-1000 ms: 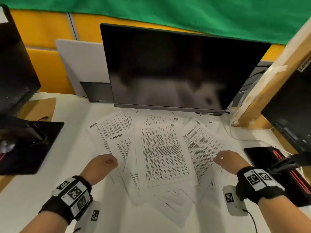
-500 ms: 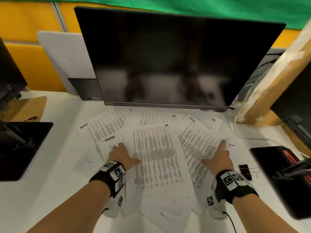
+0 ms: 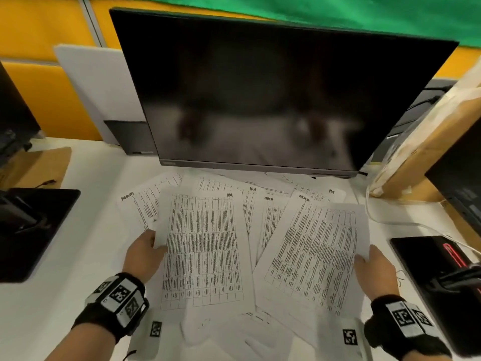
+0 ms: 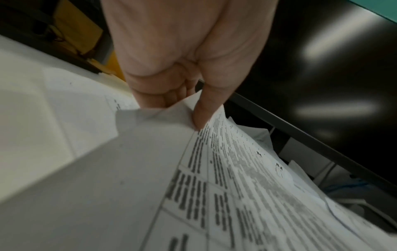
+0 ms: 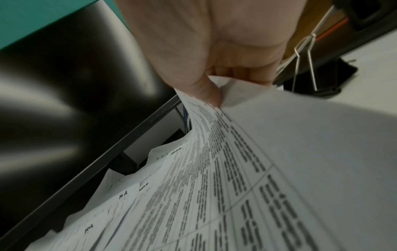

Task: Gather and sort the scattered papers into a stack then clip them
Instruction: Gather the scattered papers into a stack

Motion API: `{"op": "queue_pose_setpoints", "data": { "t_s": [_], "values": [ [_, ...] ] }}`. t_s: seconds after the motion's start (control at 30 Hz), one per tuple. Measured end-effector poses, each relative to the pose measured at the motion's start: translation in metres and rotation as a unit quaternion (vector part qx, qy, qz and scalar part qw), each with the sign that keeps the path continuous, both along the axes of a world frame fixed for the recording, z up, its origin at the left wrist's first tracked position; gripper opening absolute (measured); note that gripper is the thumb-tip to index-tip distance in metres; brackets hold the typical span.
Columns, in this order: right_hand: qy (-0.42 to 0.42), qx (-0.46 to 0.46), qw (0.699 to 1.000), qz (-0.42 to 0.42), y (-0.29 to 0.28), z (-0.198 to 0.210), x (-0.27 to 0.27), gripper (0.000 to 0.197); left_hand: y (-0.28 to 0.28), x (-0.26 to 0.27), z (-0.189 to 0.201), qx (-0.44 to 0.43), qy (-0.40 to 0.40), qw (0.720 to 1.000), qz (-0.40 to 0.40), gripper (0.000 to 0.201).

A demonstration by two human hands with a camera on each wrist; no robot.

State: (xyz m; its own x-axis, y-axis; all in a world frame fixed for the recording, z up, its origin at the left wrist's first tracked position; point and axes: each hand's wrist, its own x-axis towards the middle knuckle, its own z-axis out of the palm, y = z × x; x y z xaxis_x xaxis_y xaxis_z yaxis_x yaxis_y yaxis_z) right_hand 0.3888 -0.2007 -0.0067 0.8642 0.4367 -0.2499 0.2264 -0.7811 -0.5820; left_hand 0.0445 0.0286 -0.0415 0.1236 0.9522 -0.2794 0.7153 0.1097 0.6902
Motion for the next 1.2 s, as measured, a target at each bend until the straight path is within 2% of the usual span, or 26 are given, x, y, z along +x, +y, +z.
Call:
{"op": "queue_pose_setpoints", "data": {
  "t_s": [0.07, 0.13, 0.2, 0.3, 0.37, 0.5, 0.57, 0.77, 0.9, 1.03, 1.07, 1.13, 1.17, 1.2],
  "values": [
    [0.014, 0.009, 1.0, 0.016, 0.001, 0.0, -0.003, 0.005, 0.0, 0.001, 0.005, -0.037, -0.05, 0.998, 0.013, 0.021],
    [0.036, 0.03, 0.999, 0.028, 0.004, 0.001, -0.008, 0.019, -0.002, 0.005, 0.012, -0.062, -0.079, 0.995, 0.004, 0.029],
    [0.048, 0.053, 0.997, 0.016, 0.009, 0.004, -0.012, 0.027, -0.005, 0.008, 0.018, -0.091, -0.097, 0.991, -0.009, 0.029],
    [0.048, 0.096, 0.994, -0.013, 0.013, 0.006, -0.014, 0.026, -0.008, 0.01, 0.025, -0.166, -0.128, 0.978, -0.021, 0.02],
    [0.036, 0.107, 0.993, -0.019, 0.012, 0.008, -0.012, 0.023, -0.01, 0.009, 0.024, -0.202, -0.125, 0.971, -0.033, 0.024],
    [0.034, 0.147, 0.988, -0.036, 0.002, 0.015, -0.003, 0.03, -0.016, 0.006, 0.019, -0.258, -0.131, 0.956, -0.051, 0.03],
    [0.044, 0.153, 0.987, -0.024, 0.0, 0.021, 0.002, 0.031, -0.02, 0.004, 0.018, -0.257, -0.136, 0.955, -0.055, 0.033],
    [0.042, 0.149, 0.988, -0.007, 0.0, 0.036, 0.011, 0.029, -0.027, -0.003, 0.016, -0.204, -0.156, 0.966, 0.002, 0.034],
    [0.025, 0.2, 0.979, -0.019, 0.001, 0.053, 0.006, 0.033, -0.028, -0.009, 0.016, -0.173, -0.179, 0.967, 0.048, 0.036],
    [0.015, 0.259, 0.965, -0.042, -0.002, 0.085, 0.012, 0.028, -0.027, -0.017, 0.019, -0.169, -0.188, 0.967, 0.041, 0.032],
    [0.009, 0.267, 0.962, -0.048, -0.003, 0.093, 0.018, 0.033, -0.027, -0.019, 0.02, -0.172, -0.187, 0.966, 0.035, 0.033],
    [-0.012, 0.272, 0.961, -0.045, -0.006, 0.101, 0.034, 0.058, -0.027, -0.021, 0.022, -0.187, -0.197, 0.962, 0.021, 0.033],
    [-0.02, 0.274, 0.961, -0.038, -0.007, 0.11, 0.034, 0.061, -0.028, -0.02, 0.023, -0.195, -0.208, 0.958, 0.016, 0.032],
    [-0.011, 0.28, 0.959, -0.027, -0.006, 0.116, 0.034, 0.054, -0.03, -0.018, 0.025, -0.2, -0.217, 0.955, 0.01, 0.029]
  ]
}}
